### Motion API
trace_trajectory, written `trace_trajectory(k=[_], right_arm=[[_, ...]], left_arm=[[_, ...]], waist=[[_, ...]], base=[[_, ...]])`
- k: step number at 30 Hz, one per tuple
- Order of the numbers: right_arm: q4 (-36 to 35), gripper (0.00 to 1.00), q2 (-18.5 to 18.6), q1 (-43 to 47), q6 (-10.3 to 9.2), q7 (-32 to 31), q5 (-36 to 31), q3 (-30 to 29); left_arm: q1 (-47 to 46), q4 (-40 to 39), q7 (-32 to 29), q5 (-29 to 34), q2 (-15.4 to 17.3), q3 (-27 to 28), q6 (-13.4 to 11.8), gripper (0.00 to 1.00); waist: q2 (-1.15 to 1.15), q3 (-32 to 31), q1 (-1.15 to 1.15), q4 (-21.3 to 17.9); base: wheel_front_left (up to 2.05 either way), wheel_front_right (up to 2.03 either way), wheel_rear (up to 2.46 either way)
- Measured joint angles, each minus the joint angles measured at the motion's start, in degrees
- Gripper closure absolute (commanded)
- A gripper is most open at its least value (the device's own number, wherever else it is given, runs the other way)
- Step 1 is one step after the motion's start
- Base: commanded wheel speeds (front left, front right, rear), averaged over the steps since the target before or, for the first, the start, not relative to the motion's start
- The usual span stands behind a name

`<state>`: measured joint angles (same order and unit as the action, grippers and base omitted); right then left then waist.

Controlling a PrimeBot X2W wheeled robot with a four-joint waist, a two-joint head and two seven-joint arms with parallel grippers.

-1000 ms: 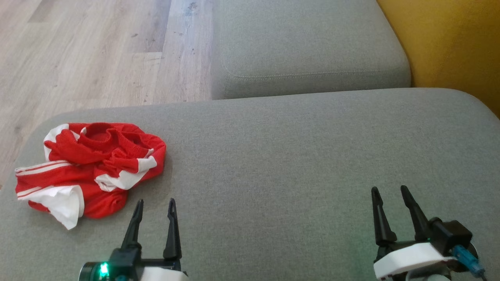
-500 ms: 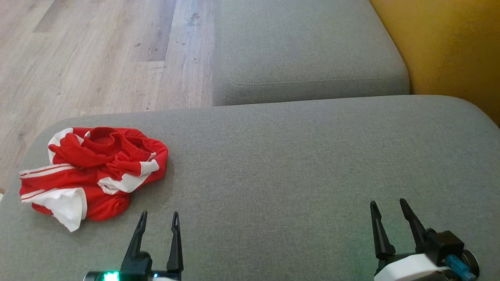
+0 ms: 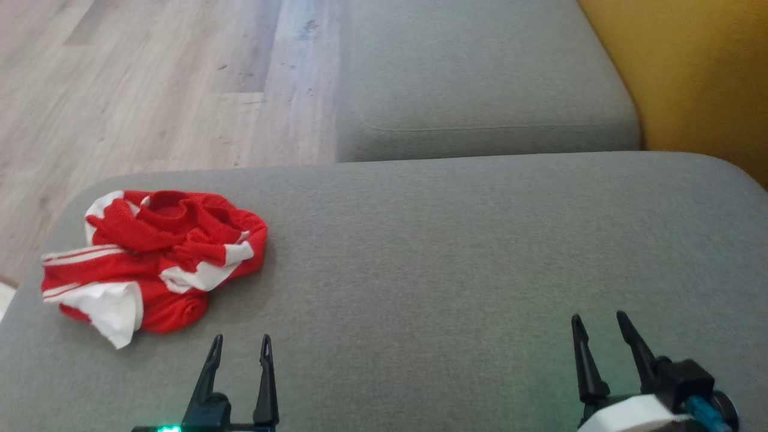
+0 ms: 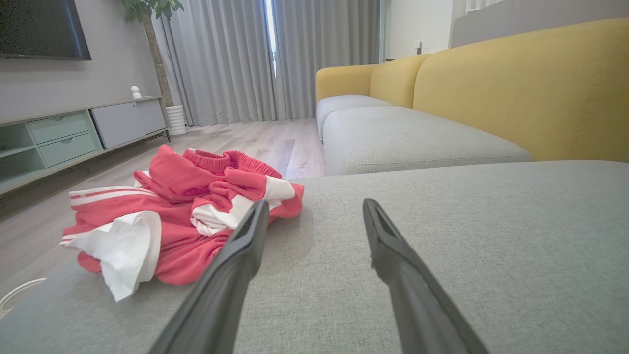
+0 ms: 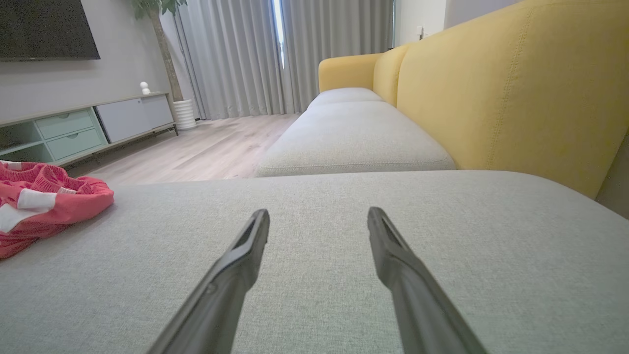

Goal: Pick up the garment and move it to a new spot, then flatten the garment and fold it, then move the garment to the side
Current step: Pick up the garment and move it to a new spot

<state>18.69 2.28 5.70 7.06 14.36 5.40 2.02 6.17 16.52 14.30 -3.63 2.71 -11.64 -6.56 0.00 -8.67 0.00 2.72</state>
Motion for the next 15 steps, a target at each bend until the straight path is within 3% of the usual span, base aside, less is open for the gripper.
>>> trace_trajectory(k=[7, 15], right_arm=[[0.24, 0.0, 0.0, 1.89, 0.0, 0.0, 0.03, 0.1], [0.32, 0.0, -0.01, 1.64, 0.0, 0.0, 0.49, 1.16]], left_arm=[[-0.1, -0.11, 0.0, 0.54, 0.02, -0.01, -0.29, 0.0], [-0.35, -0.41, 0.0, 1.16, 0.43, 1.07, -0.15, 0.0]], waist=[[0.0, 0.59, 0.0, 4.22], [0.0, 1.94, 0.0, 13.54]], base=[[0.0, 0.0, 0.0], [0.0, 0.0, 0.0]])
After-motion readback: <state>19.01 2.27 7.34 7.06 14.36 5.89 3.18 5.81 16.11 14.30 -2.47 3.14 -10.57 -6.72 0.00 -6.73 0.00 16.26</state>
